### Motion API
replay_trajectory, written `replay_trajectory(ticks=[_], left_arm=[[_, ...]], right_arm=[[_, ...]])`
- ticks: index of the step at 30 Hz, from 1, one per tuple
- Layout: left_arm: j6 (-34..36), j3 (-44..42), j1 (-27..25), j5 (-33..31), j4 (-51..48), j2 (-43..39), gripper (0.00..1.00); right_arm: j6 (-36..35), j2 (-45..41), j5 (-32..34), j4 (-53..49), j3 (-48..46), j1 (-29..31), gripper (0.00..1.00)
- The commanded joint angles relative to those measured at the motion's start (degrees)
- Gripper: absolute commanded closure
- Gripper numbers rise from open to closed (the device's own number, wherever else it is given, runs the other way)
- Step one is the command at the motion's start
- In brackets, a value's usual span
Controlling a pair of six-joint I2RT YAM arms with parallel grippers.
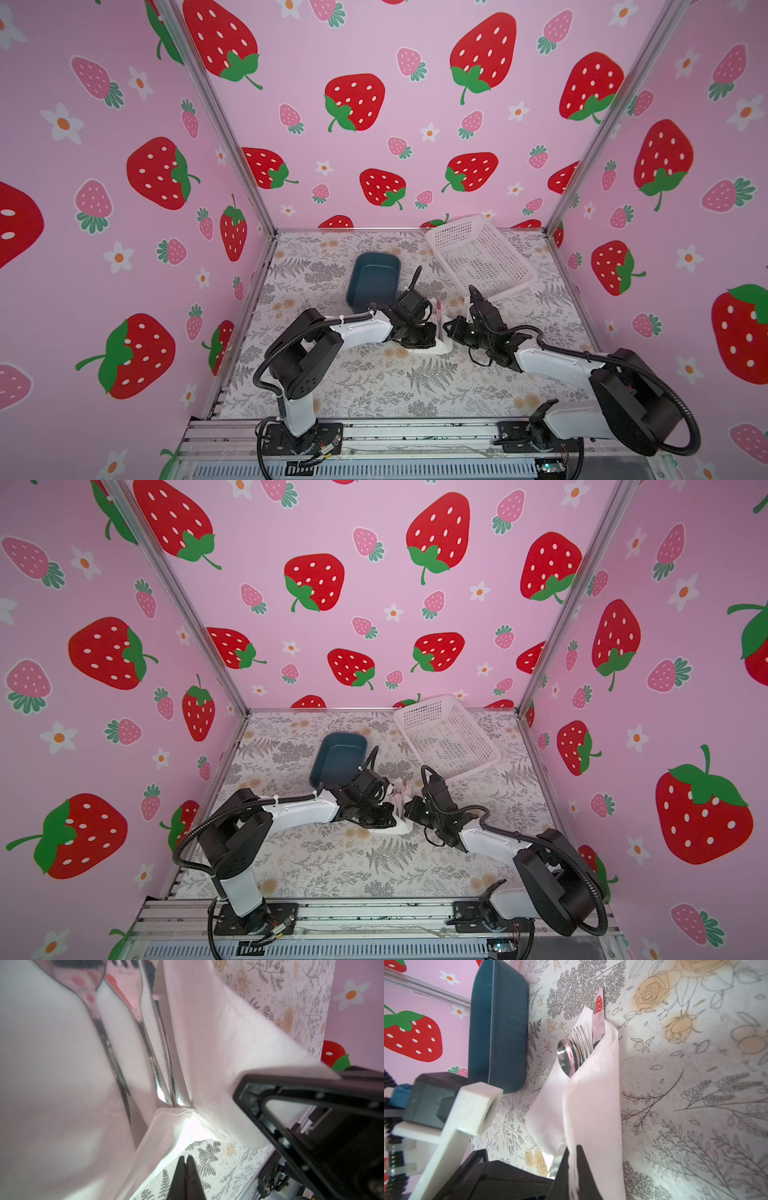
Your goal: Place the utensils on the paper napkin and roll it up
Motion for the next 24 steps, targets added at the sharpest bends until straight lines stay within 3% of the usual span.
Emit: replay_trajectory(ticks=[1, 24], left_arm=[[-0.28, -0.54, 0.59, -0.75, -0.14, 1.23, 1.00], [-0.05, 0.54, 3.28, 0.53, 0.64, 4.15, 1.00]], right_arm=[[0.26, 0.27, 0.91, -0.50, 1.21, 0.46, 0.91], [2.71, 8.37, 0.34, 2.41, 6.75, 5.63, 0.93]])
